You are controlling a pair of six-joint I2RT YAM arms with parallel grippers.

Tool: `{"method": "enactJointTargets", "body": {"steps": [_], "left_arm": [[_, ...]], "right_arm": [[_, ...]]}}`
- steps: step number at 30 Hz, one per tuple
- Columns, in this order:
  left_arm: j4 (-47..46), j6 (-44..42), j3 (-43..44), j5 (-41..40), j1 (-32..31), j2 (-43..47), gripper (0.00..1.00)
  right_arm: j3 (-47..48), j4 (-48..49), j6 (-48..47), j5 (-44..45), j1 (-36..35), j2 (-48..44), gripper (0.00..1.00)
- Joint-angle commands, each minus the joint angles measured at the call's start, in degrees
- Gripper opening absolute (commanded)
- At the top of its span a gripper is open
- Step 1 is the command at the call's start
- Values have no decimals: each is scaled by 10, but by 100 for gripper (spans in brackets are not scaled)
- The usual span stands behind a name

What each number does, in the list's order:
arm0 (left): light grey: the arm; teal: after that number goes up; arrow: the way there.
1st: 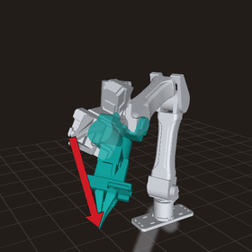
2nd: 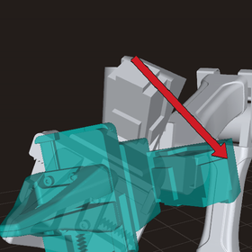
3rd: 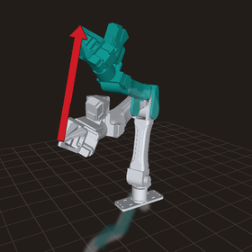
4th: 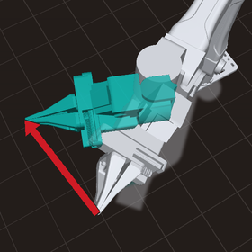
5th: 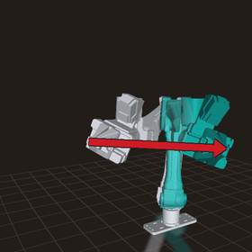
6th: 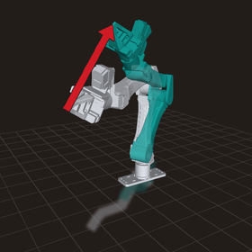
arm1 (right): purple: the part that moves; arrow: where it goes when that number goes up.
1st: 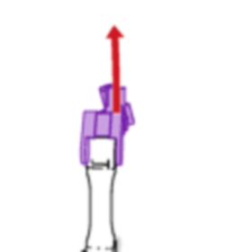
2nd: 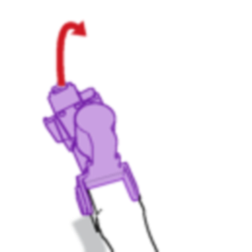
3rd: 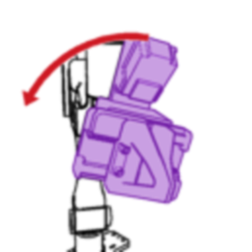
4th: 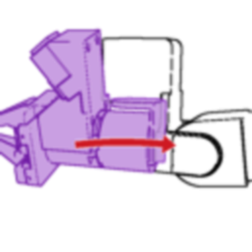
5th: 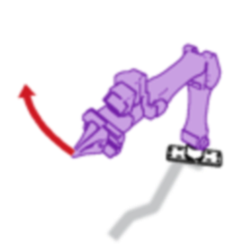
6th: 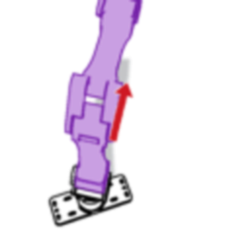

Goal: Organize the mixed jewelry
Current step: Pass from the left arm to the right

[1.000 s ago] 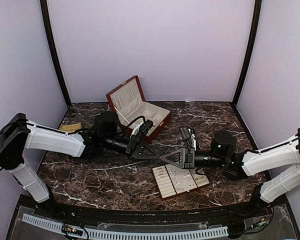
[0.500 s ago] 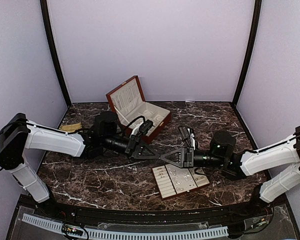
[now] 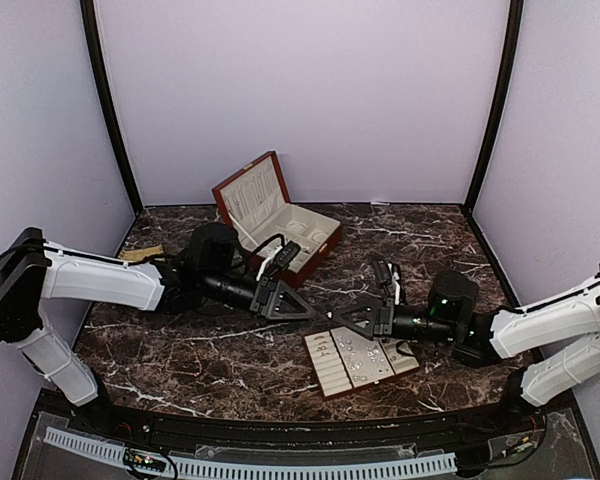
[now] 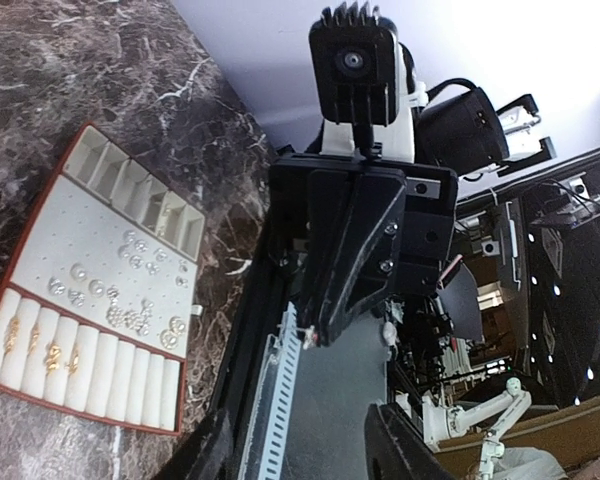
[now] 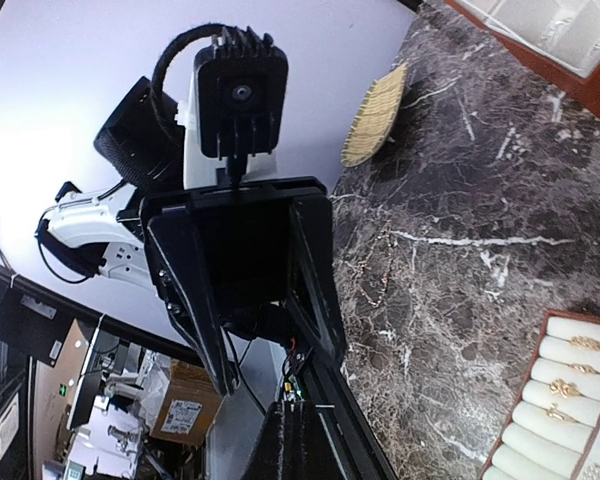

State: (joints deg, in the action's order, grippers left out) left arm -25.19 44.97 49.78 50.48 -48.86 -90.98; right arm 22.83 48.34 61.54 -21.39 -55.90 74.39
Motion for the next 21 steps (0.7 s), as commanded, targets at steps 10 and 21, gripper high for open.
{"method": "enactJointTargets", "body": {"steps": [10,21], "left_arm": [[295,-282,111,-128,24,6,52],[313,-340,129,-138,24,-60,52]], "right_arm": [[-118,-36,150,148,-2,-58,0],[-184,-30,229,175,-1,-85,0]]}}
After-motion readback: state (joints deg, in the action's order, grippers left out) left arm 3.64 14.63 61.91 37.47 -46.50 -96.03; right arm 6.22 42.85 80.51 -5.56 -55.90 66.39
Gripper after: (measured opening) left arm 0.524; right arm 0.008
